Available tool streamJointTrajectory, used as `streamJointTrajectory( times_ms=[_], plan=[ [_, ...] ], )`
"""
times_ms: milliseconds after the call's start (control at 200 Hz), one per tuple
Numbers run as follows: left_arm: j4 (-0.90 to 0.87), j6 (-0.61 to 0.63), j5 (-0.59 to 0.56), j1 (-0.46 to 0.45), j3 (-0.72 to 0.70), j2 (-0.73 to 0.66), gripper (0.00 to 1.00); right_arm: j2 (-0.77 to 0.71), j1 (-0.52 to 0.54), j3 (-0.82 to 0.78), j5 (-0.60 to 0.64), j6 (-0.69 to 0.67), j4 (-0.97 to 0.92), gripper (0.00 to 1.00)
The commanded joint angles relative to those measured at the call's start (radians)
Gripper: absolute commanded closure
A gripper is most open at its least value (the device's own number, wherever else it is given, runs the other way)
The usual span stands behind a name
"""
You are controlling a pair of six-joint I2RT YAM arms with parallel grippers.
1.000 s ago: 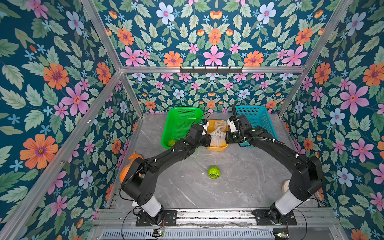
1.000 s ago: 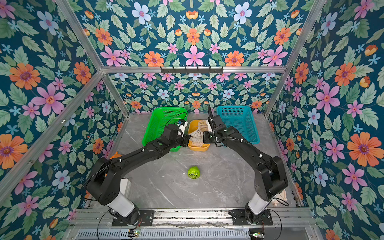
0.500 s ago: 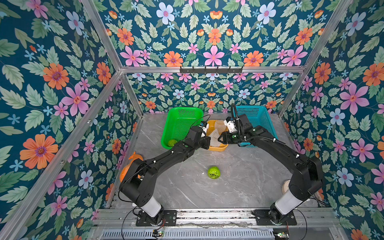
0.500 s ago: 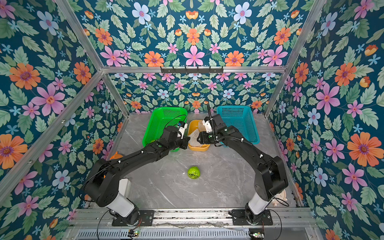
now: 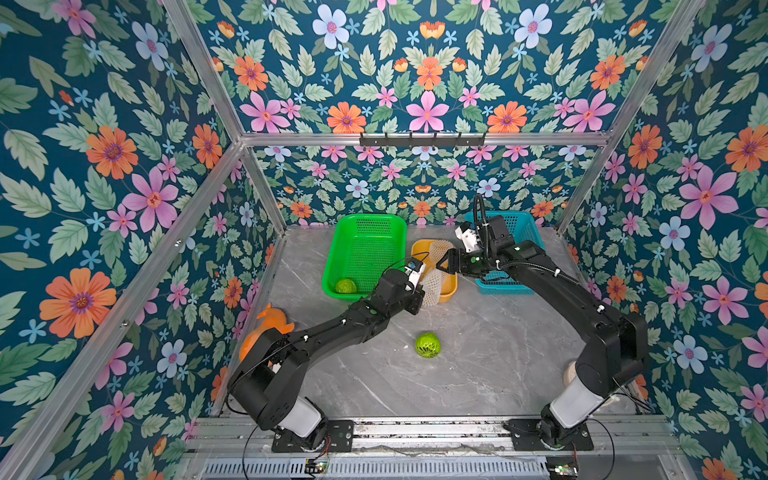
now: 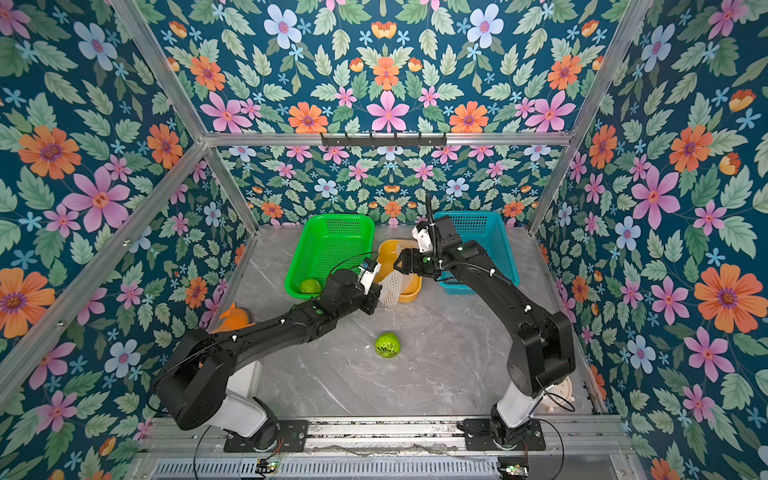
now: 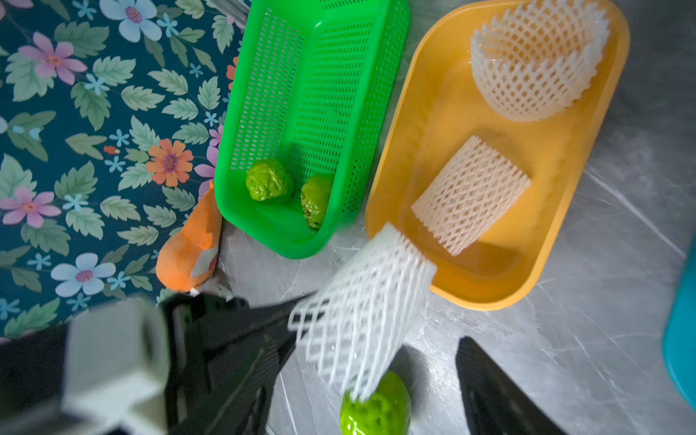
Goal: Sleeve custard apples in foam nets
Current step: Open the foam net.
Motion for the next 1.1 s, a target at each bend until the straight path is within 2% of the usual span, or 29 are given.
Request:
streamJointTrajectory(
  times_ms=[0, 145, 405, 505, 635, 735, 810, 860, 910, 920, 970, 1010, 1040, 1095],
  plan=[
    [0.121, 0.095, -0.105, -0.026, -0.035, -0.025, 1.00, 0.043, -0.005, 0.037, -0.015, 0.043, -0.067, 0.27],
    [0.168, 0.149, -0.191, -0.068, -0.066, -0.039, 1.00, 0.091, -0.008, 0.058, -0.040, 0.058, -0.107, 0.30],
    [0.167, 0.195, -0.227, -0.105, -0.060, -0.024, 1.00, 0.100, -0.018, 0.024, -0.151, 0.130, -0.024, 0.34],
    [0.163, 0.196, -0.238, -0.113, -0.055, -0.017, 1.00, 0.101, -0.017, 0.010, -0.162, 0.142, -0.010, 0.46],
    [0.165, 0.205, -0.224, -0.120, -0.057, -0.017, 1.00, 0.114, -0.019, 0.005, -0.173, 0.146, 0.003, 0.52],
    [0.163, 0.207, -0.224, -0.123, -0.056, -0.012, 1.00, 0.116, -0.020, -0.001, -0.181, 0.154, 0.021, 0.67],
    [0.163, 0.203, -0.230, -0.125, -0.059, -0.013, 1.00, 0.111, -0.020, -0.005, -0.167, 0.150, 0.024, 0.83],
    [0.163, 0.197, -0.244, -0.125, -0.060, -0.012, 1.00, 0.105, -0.021, -0.009, -0.155, 0.143, 0.021, 0.89],
    [0.156, 0.185, -0.261, -0.124, -0.059, -0.010, 0.87, 0.095, -0.022, -0.018, -0.143, 0.131, 0.018, 0.97],
    [0.155, 0.183, -0.264, -0.124, -0.057, -0.010, 0.82, 0.094, -0.022, -0.020, -0.141, 0.130, 0.018, 1.00],
    [0.142, 0.163, -0.272, -0.124, -0.057, -0.011, 0.48, 0.080, -0.022, -0.035, -0.129, 0.121, 0.019, 1.00],
    [0.128, 0.141, -0.266, -0.125, -0.060, -0.016, 0.32, 0.065, -0.022, -0.055, -0.123, 0.119, 0.034, 1.00],
    [0.118, 0.121, -0.255, -0.124, -0.064, -0.024, 0.24, 0.053, -0.024, -0.075, -0.123, 0.119, 0.047, 1.00],
    [0.101, 0.080, -0.222, -0.124, -0.084, -0.042, 0.16, 0.029, -0.025, -0.107, -0.118, 0.122, 0.069, 1.00]
  ],
)
